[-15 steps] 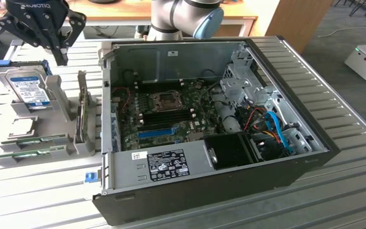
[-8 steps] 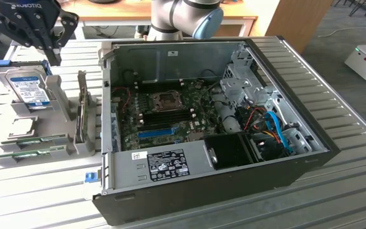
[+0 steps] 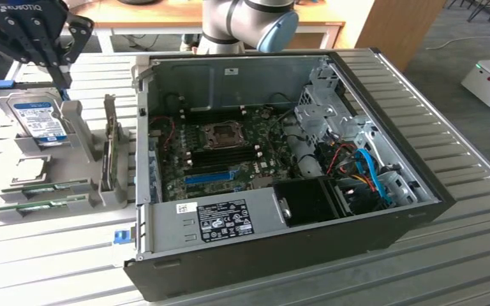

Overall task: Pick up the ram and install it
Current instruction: 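Reach for the ram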

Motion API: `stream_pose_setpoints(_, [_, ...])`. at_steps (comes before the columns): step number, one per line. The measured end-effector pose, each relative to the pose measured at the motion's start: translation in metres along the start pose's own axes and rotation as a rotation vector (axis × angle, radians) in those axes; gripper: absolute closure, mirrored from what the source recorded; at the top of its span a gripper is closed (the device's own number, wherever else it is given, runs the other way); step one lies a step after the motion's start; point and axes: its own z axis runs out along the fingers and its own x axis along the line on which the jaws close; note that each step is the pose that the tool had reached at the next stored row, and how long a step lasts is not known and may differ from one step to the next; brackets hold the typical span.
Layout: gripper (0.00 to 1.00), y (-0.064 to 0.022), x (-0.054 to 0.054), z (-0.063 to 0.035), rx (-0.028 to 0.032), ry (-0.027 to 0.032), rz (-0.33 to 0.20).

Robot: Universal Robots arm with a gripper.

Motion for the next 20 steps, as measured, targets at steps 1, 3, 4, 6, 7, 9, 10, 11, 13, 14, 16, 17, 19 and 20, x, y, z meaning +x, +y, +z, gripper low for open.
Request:
stream_pose_setpoints(1, [0.89,-0.0002,0.002,0.0,-0.0001,0.0,0.0])
stream_pose_setpoints(3, [0.89,-0.0004,0.005,-0.0001,0.0,0.0,0.0])
stream_pose_setpoints(4, [0.89,-0.0006,0.007,-0.0001,0.0,0.0001,0.0])
stream_pose_setpoints(6, [0.89,-0.0008,0.01,-0.0001,-0.0001,0.0,0.0])
stream_pose_setpoints(7, [0.89,-0.0009,0.012,-0.0002,0.0,0.0,0.0])
stream_pose_setpoints(9, [0.89,-0.0011,0.015,-0.0002,-0.0001,-0.0001,0.0])
stream_pose_setpoints(10, [0.89,-0.0013,0.017,-0.0003,-0.0001,-0.0001,0.0])
stream_pose_setpoints(11, [0.89,-0.0014,0.018,-0.0003,0.0,0.0,0.0])
stream_pose_setpoints(13, [0.89,-0.0016,0.022,-0.0003,-0.0001,-0.0001,0.0])
stream_pose_setpoints(14, [0.89,-0.0018,0.024,-0.0004,0.0,0.0,0.0])
stream_pose_setpoints(16, [0.89,-0.0021,0.028,-0.0005,0.0,0.0,0.0])
stream_pose_setpoints(17, [0.89,-0.0022,0.03,-0.0005,0.0,-0.0001,0.0])
stream_pose_setpoints(19, [0.89,-0.0025,0.034,-0.0006,0.0,0.0,0.0])
stream_pose_setpoints(20, [0.89,-0.0027,0.036,-0.0006,-0.0001,0.0,0.0])
